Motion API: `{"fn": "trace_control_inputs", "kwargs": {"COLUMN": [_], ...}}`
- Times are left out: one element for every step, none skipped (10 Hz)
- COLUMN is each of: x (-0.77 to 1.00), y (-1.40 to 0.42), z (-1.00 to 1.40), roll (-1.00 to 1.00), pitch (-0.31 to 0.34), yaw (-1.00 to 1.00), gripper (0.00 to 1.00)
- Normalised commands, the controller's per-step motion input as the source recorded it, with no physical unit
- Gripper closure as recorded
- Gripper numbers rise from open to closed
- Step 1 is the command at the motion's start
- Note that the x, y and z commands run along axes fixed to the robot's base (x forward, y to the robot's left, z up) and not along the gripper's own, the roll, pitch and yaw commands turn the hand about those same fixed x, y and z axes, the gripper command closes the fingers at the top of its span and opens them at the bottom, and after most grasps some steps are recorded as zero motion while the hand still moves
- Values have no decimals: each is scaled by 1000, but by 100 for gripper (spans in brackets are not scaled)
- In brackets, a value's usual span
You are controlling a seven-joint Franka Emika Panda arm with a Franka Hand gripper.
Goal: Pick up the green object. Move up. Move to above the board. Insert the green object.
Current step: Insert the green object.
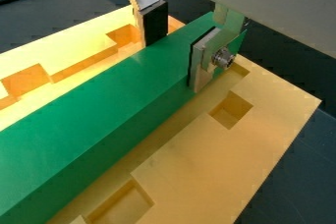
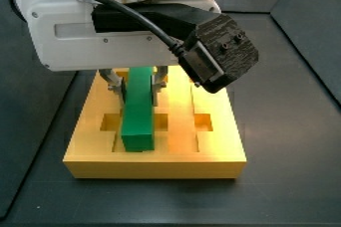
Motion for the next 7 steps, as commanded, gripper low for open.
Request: {"fn": "trace_control_inputs", "kwargs": {"x": [-146,-169,-177,-189,-171,-123,-57], "y": [0,0,0,0,0,0,0], "z": [-109,-129,-134,-149,-166,-191,-169], "roll": [0,0,0,0,44,76,93], "pitch": [0,0,0,0,0,7,23], "yaw": [-51,-43,-43,-66,-97,-169,-200], "gripper": [100,100,100,100,100,100,100]}}
